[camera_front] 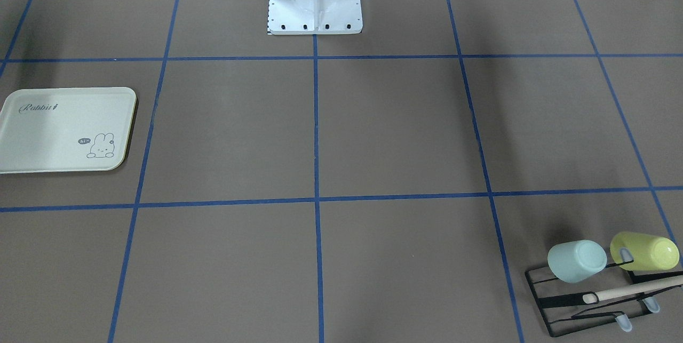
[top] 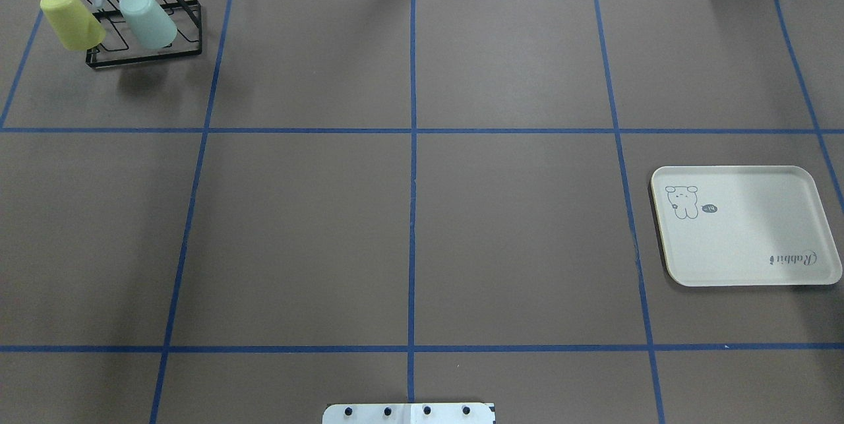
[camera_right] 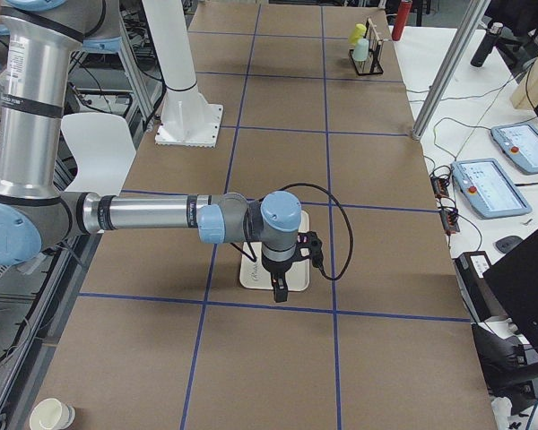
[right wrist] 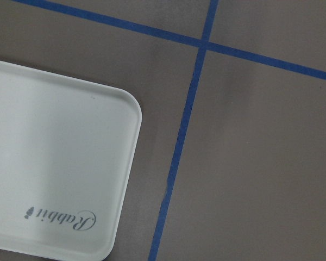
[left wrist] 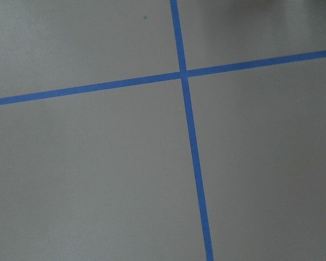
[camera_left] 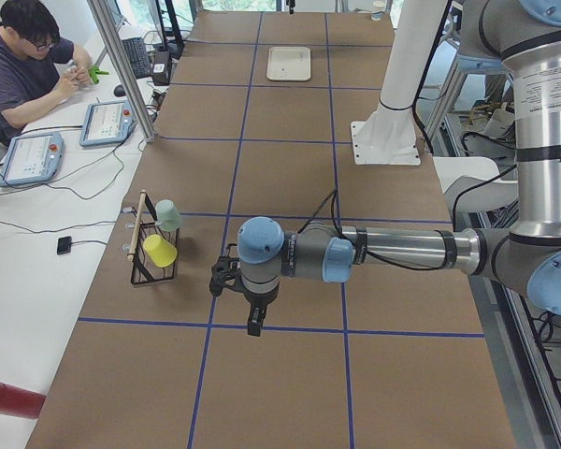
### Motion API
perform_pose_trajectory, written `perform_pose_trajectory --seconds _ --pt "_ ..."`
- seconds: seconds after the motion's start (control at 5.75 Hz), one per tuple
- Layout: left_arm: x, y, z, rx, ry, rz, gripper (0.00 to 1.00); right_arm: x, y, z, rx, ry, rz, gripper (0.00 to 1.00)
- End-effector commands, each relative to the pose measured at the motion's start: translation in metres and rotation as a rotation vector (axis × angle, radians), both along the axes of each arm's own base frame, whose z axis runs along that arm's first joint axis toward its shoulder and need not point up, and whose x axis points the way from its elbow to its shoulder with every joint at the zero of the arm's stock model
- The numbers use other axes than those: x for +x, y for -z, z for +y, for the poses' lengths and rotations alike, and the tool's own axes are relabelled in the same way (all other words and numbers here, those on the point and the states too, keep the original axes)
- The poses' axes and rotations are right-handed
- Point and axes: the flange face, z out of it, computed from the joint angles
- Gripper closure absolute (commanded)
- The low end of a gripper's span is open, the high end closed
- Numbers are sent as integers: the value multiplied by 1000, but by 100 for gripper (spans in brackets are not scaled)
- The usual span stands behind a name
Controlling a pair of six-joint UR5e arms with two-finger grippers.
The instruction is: Left arm grabs green cup and hands to right arm on tray
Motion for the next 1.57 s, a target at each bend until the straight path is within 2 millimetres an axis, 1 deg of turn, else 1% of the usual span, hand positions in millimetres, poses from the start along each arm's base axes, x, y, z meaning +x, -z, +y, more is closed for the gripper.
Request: perform_pose_trajectory --seconds 0.0,0.17,0.35,0.52,0.7,0.87,1.04,1.22,1.39 --pt "0 1 -1 7 -5 -2 0 0 0 0 1 0 0 0" --pt "0 10 -2 28 -7 -1 0 0 1 0 3 -2 -5 0" --pt "0 34 -18 81 -7 -4 0 -2 3 -1 20 2 -10 0" --pt "2 45 -32 112 -8 2 0 -21 10 -7 79 43 -25 0" --pt "44 84 -75 174 -83 9 0 -48 21 -17 101 94 -49 0" --pt "51 90 -88 195 -95 12 0 -59 51 -47 170 105 -65 0" --pt "52 88 -99 212 -98 13 0 -73 83 -71 230 114 -97 0" --pt "54 123 -121 290 -58 27 0 -102 120 -92 186 51 -159 0" --pt "65 179 -144 275 74 128 0 -124 152 -105 189 5 -195 0"
